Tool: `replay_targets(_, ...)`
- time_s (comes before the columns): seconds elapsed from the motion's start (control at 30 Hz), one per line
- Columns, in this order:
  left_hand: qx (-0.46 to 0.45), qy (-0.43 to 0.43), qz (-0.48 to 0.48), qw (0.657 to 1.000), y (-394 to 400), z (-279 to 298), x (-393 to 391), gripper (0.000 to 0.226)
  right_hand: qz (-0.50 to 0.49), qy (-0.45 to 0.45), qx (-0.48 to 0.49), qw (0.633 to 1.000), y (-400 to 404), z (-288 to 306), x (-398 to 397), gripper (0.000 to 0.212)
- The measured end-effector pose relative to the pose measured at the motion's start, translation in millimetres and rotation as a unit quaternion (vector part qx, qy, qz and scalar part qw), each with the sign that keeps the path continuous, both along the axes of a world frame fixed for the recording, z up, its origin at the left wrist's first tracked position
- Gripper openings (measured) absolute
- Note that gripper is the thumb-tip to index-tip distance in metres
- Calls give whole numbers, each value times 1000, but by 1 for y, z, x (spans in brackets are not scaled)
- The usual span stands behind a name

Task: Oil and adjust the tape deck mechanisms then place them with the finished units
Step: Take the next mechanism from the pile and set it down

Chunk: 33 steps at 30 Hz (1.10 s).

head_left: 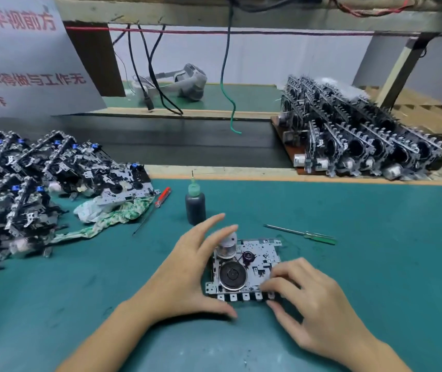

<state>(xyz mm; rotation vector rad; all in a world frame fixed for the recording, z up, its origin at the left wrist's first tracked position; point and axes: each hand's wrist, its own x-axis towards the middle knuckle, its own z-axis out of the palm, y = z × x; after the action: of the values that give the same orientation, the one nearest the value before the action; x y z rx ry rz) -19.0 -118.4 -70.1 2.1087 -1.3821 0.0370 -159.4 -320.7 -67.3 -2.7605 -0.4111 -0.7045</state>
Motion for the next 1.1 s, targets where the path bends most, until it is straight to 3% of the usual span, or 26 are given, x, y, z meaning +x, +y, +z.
replay_targets(0.1, 14, 102, -8, 995, 3, -2, 2, 114, -1, -8, -15, 1000, 0, -3, 0, 13)
replay_targets(0.27, 14, 140, -3, 990, 3, -1, 3, 113, -17, -19, -23, 999, 2, -6, 2, 20)
replay_targets(0.37, 17, 138, -4, 990, 3, 2, 3, 111, -14, -30, -3, 999, 3, -5, 4, 24)
replay_targets(0.57, 37, 125, 5, 991, 1, 6, 1, 115, -75, -21, 148, 986, 4, -3, 4, 21)
replay_targets(0.73, 41, 131, -4, 991, 2, 6, 4, 114, -100, 8, 182, 978, 3, -8, 4, 25)
replay_targets(0.97, 34, 132, -20, 991, 3, 4, 6, 120, -117, 20, 284, 952, 4, 12, 22, 12)
replay_targets(1.1, 38, 123, -17, 992, 2, 2, 5, 122, -119, 77, 319, 937, 4, 31, 61, 19)
